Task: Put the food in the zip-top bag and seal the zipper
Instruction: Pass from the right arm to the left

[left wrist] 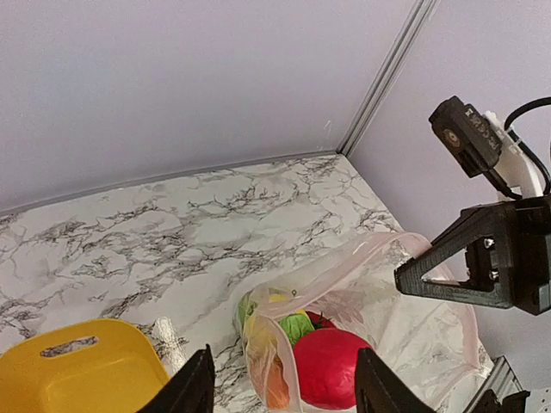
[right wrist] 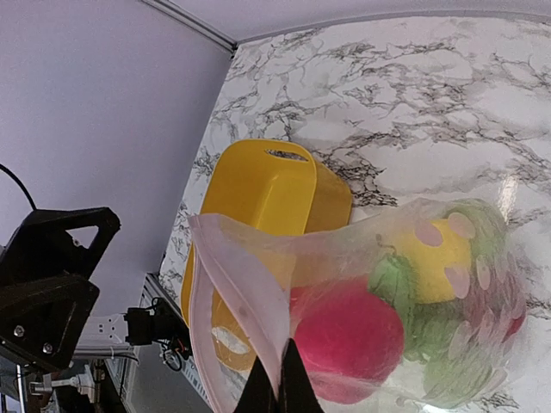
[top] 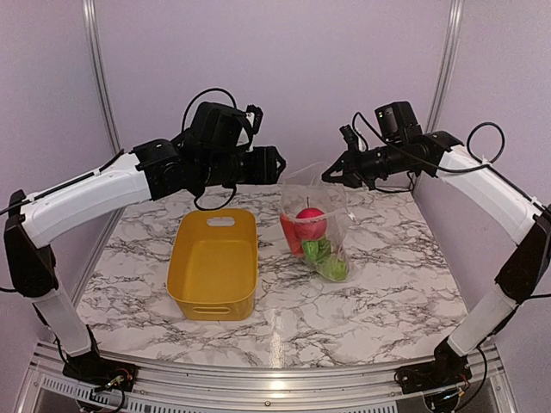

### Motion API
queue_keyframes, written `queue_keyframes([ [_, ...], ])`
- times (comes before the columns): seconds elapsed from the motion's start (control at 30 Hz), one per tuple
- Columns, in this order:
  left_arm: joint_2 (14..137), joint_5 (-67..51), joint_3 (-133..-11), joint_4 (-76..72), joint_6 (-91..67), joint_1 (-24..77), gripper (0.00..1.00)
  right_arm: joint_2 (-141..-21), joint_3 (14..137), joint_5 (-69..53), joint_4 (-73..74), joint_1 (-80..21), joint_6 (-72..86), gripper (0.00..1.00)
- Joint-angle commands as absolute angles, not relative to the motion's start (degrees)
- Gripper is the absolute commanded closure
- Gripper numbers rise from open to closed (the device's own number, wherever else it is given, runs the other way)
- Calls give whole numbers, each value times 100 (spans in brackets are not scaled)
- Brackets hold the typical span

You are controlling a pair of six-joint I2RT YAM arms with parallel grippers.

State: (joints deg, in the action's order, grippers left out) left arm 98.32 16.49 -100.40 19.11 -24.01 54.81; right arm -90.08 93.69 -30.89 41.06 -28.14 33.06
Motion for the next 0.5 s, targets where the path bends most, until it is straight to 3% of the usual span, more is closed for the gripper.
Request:
queue_keyframes([
  [0.0, 10031, 1149, -9850, 2519, -2814, 5432, 52, -8822, 9343, -3197, 3850, -2865, 3350, 100],
  [0.47, 10809, 819, -10623, 3181, -3102, 5377, 58, -8773, 9275, -3200, 3808, -2867, 3357, 100],
])
